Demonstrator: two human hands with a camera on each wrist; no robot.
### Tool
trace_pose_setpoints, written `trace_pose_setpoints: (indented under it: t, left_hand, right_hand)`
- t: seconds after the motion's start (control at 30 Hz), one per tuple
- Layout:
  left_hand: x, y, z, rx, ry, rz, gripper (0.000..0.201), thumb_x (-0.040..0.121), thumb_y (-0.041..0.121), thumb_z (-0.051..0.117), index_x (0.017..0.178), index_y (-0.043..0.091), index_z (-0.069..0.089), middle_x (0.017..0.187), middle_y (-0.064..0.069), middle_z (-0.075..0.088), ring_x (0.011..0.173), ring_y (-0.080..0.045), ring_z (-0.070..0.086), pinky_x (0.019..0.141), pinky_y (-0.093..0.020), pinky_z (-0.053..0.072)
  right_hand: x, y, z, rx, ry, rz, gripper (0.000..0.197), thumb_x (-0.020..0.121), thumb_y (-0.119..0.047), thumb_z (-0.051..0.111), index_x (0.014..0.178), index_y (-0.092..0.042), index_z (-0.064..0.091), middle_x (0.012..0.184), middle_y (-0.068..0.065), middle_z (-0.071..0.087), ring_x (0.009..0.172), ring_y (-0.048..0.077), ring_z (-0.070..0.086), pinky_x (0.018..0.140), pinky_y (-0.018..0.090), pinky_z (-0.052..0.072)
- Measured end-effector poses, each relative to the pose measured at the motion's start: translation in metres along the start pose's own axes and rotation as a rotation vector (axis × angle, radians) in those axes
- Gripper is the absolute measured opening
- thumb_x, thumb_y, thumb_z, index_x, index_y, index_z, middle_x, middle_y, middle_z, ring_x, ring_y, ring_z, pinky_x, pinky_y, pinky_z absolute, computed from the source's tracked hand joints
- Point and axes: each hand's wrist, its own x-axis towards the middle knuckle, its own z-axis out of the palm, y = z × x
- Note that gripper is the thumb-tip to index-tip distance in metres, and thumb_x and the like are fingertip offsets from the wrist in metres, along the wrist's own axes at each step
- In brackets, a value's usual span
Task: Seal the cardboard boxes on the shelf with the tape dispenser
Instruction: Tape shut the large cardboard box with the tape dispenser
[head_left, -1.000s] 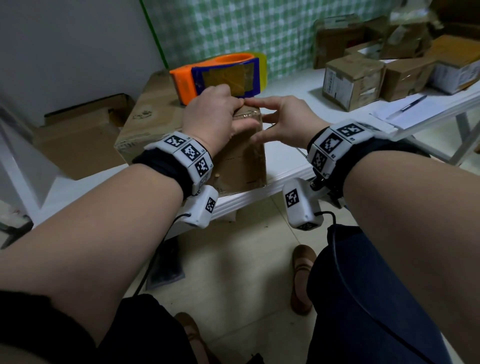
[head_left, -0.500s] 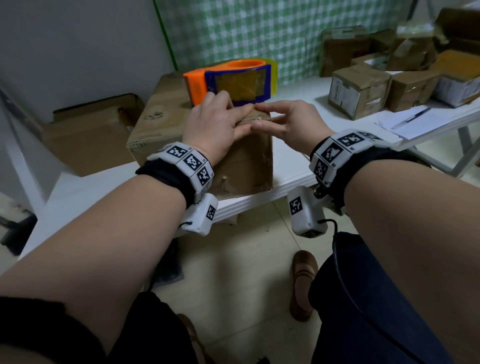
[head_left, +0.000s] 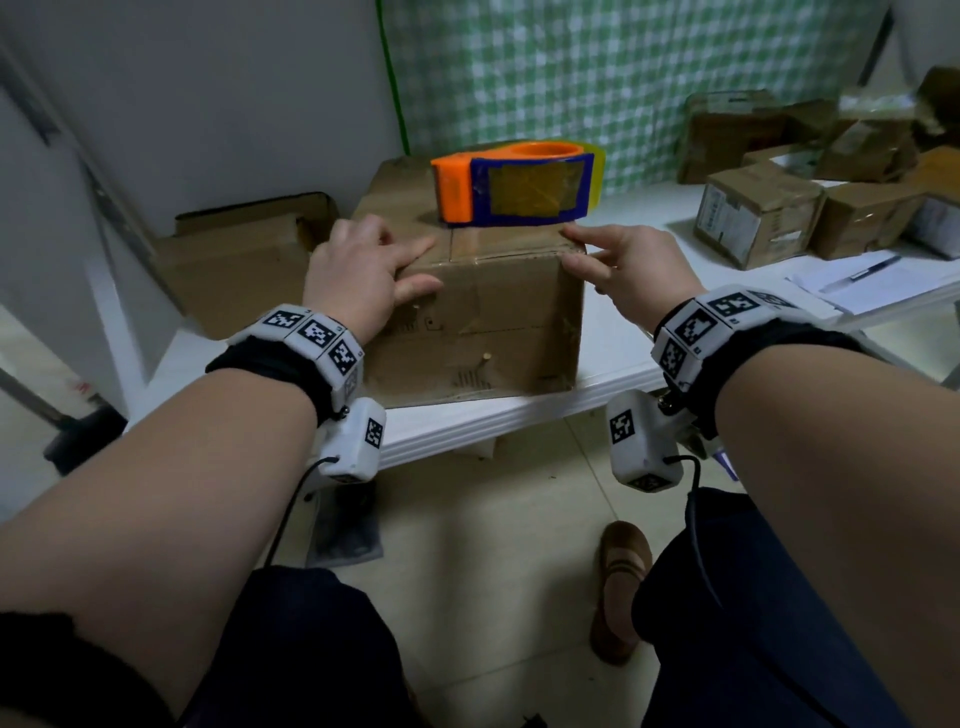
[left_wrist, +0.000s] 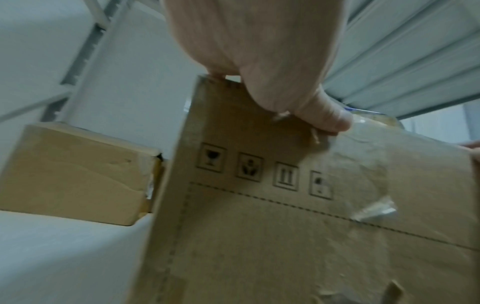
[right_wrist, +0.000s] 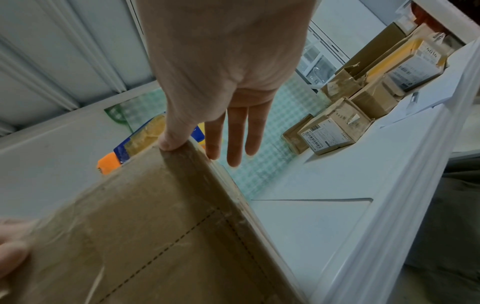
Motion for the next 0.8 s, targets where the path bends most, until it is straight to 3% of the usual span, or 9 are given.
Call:
trace_pose_setpoints:
  t: [0.17, 0.23, 0.3, 0.37, 0.47, 0.53, 0.6, 0.73, 0.8]
  left_hand:
    - [-0.013, -0.032, -0.007, -0.122, -0.096, -0.236, 0.058, 0.081, 0.064, 0.051, 0.135, 0.044, 0.045, 0.136, -0.010, 0.038, 0.125, -0.033, 0.030, 0.100, -0.047, 0.033]
    - [-0.013, -0.038, -0.012, -0.211, -0.177, -0.310, 0.066, 0.080, 0.063, 0.055, 0.140, 0.040, 0.039, 0.146, -0.012, 0.030, 0.133, -0.033, 0.028, 0.108, -0.046, 0.029]
    - [-0.010, -0.039, -0.016, -0.282, -0.222, -0.297, 0.072, 0.081, 0.058, 0.059, 0.144, 0.033, 0.035, 0.149, -0.008, 0.036, 0.133, -0.028, 0.036, 0.107, -0.038, 0.031]
    - [-0.006, -0.038, -0.018, -0.315, -0.229, -0.268, 0.073, 0.082, 0.053, 0.061, 0.146, 0.029, 0.035, 0.147, -0.004, 0.041, 0.131, -0.024, 0.041, 0.104, -0.032, 0.034]
    - [-0.003, -0.041, -0.022, -0.301, -0.258, -0.240, 0.073, 0.082, 0.050, 0.062, 0.146, 0.027, 0.034, 0.146, -0.004, 0.042, 0.130, -0.024, 0.042, 0.103, -0.032, 0.034]
    - [-0.001, -0.044, -0.023, -0.294, -0.296, -0.217, 0.074, 0.082, 0.049, 0.064, 0.146, 0.029, 0.033, 0.146, -0.004, 0.042, 0.130, -0.024, 0.041, 0.103, -0.031, 0.034]
    - [0.003, -0.045, -0.022, -0.286, -0.320, -0.186, 0.074, 0.082, 0.047, 0.064, 0.147, 0.029, 0.032, 0.147, -0.002, 0.041, 0.131, -0.023, 0.040, 0.103, -0.030, 0.032]
    - [0.017, -0.041, -0.018, -0.341, -0.335, -0.175, 0.074, 0.082, 0.044, 0.067, 0.146, 0.031, 0.032, 0.146, -0.001, 0.043, 0.129, -0.022, 0.043, 0.103, -0.029, 0.034]
    - [0.028, -0.032, -0.014, -0.344, -0.351, -0.152, 0.075, 0.081, 0.044, 0.067, 0.146, 0.030, 0.032, 0.143, -0.003, 0.046, 0.123, -0.025, 0.050, 0.100, -0.031, 0.038]
  right_hand:
    - [0.001, -0.012, -0.004, -0.202, -0.035, -0.021, 0.037, 0.093, -0.037, 0.058, 0.129, -0.029, 0.059, 0.107, 0.003, 0.070, 0.080, 0.009, 0.055, 0.075, 0.022, 0.040]
    - [0.000, -0.020, -0.007, -0.326, -0.024, -0.035, 0.034, 0.095, -0.040, 0.052, 0.124, -0.028, 0.063, 0.111, 0.003, 0.069, 0.084, 0.013, 0.058, 0.074, 0.024, 0.042]
    - [-0.001, -0.031, -0.009, -0.495, 0.104, -0.080, 0.037, 0.095, -0.047, 0.045, 0.112, -0.024, 0.069, 0.103, 0.008, 0.069, 0.089, 0.025, 0.061, 0.070, 0.032, 0.046]
    - [0.003, -0.045, -0.008, -0.604, 0.274, -0.141, 0.036, 0.095, -0.046, 0.047, 0.114, -0.023, 0.066, 0.106, 0.009, 0.061, 0.096, 0.029, 0.057, 0.069, 0.035, 0.044]
    - [0.023, -0.061, -0.003, -0.679, 0.259, -0.200, 0.049, 0.092, -0.032, 0.054, 0.140, -0.029, 0.043, 0.136, 0.009, 0.042, 0.126, 0.032, 0.039, 0.089, 0.044, 0.044]
    - [0.041, -0.066, 0.002, -0.744, 0.118, -0.163, 0.066, 0.091, -0.029, 0.056, 0.148, -0.029, 0.023, 0.151, 0.007, 0.028, 0.139, 0.035, 0.021, 0.108, 0.050, 0.030]
    - [0.056, -0.067, 0.007, -0.800, 0.038, -0.102, 0.072, 0.090, -0.028, 0.056, 0.150, -0.027, 0.016, 0.151, 0.010, 0.029, 0.141, 0.035, 0.017, 0.114, 0.053, 0.019]
    - [0.076, -0.072, 0.006, -0.822, 0.010, 0.014, 0.060, 0.082, -0.038, 0.069, 0.132, -0.013, 0.045, 0.139, 0.014, 0.038, 0.133, 0.036, 0.028, 0.108, 0.060, 0.024]
    - [0.079, -0.069, 0.001, -0.780, 0.022, 0.073, 0.059, 0.080, -0.042, 0.071, 0.125, -0.013, 0.049, 0.137, 0.013, 0.038, 0.131, 0.037, 0.028, 0.104, 0.063, 0.028]
